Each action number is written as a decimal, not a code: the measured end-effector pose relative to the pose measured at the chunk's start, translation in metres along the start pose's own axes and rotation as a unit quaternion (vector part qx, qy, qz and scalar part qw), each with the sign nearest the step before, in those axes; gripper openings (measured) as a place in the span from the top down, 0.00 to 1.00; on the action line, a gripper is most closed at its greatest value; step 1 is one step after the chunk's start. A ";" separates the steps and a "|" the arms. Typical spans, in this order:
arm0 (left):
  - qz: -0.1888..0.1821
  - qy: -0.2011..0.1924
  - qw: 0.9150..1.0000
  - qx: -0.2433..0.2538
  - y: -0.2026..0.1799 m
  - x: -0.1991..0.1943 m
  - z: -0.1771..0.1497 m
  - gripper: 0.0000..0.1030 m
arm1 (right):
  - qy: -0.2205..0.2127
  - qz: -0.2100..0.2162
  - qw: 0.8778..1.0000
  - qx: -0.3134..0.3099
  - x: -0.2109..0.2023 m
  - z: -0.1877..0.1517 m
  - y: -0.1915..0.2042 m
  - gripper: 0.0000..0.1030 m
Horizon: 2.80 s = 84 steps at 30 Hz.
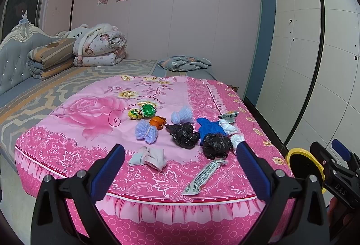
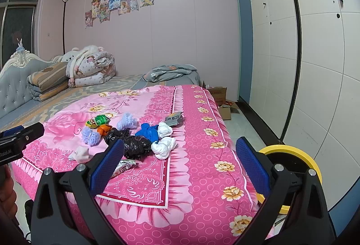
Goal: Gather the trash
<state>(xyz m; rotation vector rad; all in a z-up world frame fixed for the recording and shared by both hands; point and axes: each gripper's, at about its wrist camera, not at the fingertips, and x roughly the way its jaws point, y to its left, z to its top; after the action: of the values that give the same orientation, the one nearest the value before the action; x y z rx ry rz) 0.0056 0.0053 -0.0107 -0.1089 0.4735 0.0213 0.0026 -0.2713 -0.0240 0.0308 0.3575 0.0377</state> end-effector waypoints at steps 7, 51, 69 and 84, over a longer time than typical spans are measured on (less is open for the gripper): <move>0.000 0.001 1.000 -0.001 0.000 0.001 -0.001 0.07 | 0.000 0.000 1.000 0.000 0.000 0.000 0.000 0.08; 0.014 0.023 1.000 -0.001 0.023 0.019 -0.004 0.07 | 0.038 -0.008 0.999 -0.006 0.030 0.002 -0.004 0.08; 0.029 0.116 0.993 0.019 0.077 0.097 -0.017 0.07 | 0.161 0.039 0.986 -0.015 0.143 -0.007 -0.003 0.08; 0.029 0.147 0.988 0.030 0.079 0.173 -0.007 0.07 | 0.223 0.045 0.973 0.030 0.251 0.002 0.003 0.08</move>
<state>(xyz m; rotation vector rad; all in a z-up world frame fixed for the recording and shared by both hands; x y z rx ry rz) 0.1529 0.0825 -0.1038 -0.0397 0.7712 0.0478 0.2381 -0.2577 -0.1102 0.0991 0.8076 0.1254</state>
